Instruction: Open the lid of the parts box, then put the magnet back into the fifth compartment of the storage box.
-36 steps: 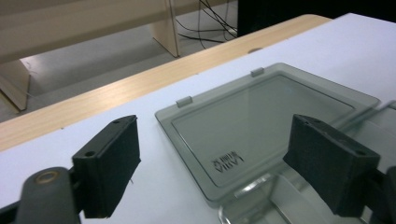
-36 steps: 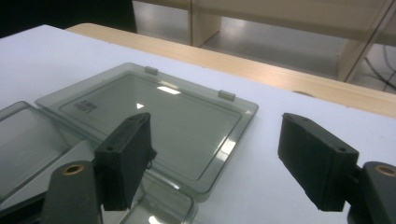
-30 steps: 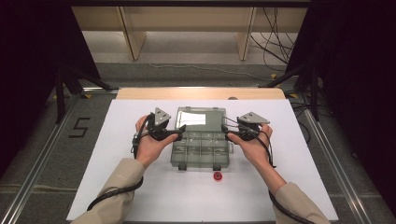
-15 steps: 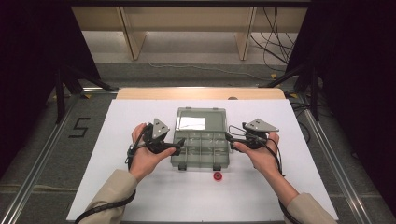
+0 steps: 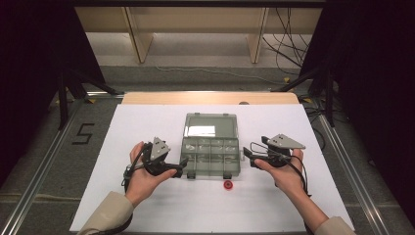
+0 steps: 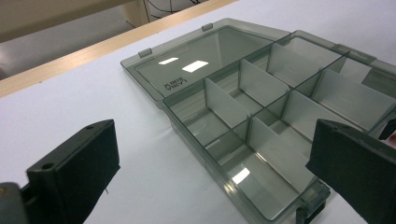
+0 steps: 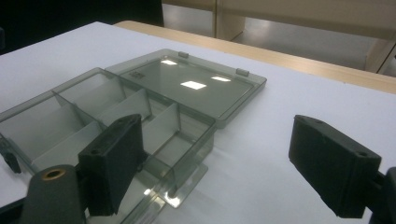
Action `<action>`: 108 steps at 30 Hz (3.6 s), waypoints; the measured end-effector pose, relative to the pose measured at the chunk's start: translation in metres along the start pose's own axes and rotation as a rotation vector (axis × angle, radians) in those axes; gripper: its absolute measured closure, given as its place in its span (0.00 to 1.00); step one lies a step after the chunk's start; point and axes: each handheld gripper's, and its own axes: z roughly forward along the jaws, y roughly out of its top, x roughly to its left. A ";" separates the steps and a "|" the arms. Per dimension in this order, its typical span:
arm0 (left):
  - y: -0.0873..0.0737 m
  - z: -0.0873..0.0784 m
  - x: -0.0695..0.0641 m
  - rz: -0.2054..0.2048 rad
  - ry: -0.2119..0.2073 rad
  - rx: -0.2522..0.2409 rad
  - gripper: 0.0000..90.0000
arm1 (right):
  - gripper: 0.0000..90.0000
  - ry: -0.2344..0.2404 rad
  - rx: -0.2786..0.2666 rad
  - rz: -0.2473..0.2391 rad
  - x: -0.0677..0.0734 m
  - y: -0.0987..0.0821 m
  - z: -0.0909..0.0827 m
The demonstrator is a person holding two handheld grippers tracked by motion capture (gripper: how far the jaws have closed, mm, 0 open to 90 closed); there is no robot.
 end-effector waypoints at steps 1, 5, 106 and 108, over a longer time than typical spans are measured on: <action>0.000 0.000 0.000 0.002 -0.001 -0.001 0.01 | 0.21 -0.003 -0.019 -0.004 0.000 -0.002 0.000; 0.001 0.001 0.001 0.012 0.001 0.000 0.02 | 0.21 -0.003 -0.021 -0.005 -0.001 -0.004 -0.005; 0.026 0.078 -0.148 0.200 -0.369 0.517 0.63 | 0.23 0.107 -0.132 -0.018 0.009 -0.032 -0.077; 0.027 0.078 -0.148 0.220 -0.369 0.525 0.68 | 0.23 0.106 -0.133 -0.018 0.009 -0.032 -0.077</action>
